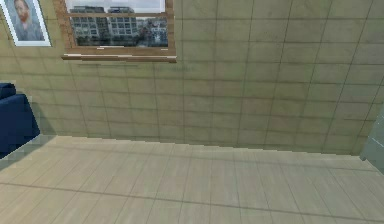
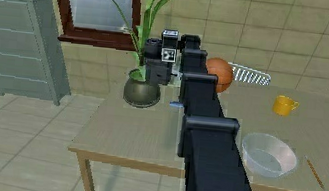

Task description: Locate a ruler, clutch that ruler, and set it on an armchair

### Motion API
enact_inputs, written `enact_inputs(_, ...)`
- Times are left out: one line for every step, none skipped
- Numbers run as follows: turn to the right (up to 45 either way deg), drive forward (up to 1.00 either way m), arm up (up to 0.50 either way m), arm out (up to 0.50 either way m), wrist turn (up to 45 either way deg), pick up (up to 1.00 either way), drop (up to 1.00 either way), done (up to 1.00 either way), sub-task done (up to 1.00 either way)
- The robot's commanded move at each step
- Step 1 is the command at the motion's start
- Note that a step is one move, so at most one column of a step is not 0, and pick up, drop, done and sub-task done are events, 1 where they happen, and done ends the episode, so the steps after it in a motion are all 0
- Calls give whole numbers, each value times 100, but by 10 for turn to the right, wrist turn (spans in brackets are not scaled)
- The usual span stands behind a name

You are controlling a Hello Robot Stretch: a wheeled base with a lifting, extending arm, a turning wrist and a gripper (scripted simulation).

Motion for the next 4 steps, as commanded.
enact_inputs(0,0,0,0,-450,0,0,0,0)
enact_inputs(0,0,0,0,-450,0,0,0,0)
enact_inputs(0,0,0,0,-450,0,0,0,0)
enact_inputs(0,0,0,0,-90,0,0,0,0)
